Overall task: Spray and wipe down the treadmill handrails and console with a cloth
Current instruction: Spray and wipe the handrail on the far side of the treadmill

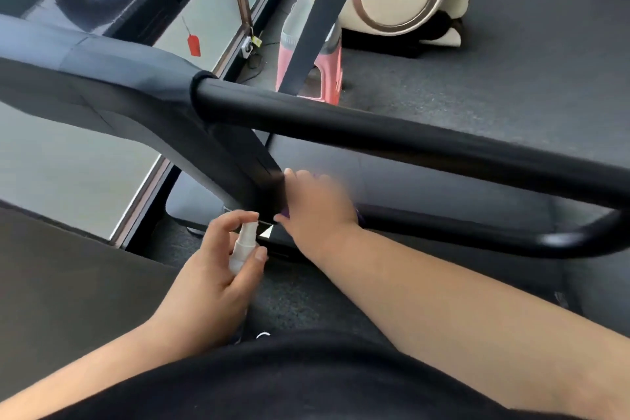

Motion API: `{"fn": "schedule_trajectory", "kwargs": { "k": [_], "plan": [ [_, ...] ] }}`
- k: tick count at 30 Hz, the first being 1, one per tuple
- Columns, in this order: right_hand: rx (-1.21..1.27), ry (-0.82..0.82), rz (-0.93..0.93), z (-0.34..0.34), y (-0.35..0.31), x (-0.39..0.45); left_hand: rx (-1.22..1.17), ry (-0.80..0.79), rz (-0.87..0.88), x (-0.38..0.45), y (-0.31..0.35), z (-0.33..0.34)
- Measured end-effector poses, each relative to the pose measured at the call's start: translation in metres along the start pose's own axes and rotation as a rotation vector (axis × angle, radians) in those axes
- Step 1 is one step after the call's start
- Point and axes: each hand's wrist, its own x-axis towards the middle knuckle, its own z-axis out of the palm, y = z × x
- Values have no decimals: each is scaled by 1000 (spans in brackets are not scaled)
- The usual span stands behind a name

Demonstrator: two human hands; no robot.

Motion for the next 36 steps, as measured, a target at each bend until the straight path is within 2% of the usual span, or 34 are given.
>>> {"fn": "schedule_trajectory", "kwargs": {
  "k": [6,16,21,26,31,36],
  "plan": [
    [-11,24,-17,1,41,-38,-53,-147,72,15,29,36],
    [1,103,267,-25,160,-136,-150,-348,110,6,65,91],
    [9,170,289,-19,193,-163,-207,-397,84,-2,62,98],
    [-34,242,269,-14,170,-143,-235,-333,51,-11,46,76],
    [-38,143,148,2,109,-97,-281,-169,-32,-19,24,43],
    [-36,108,20,16,34,-46,-183,-157,-9,-21,0,12]
  ]
}}
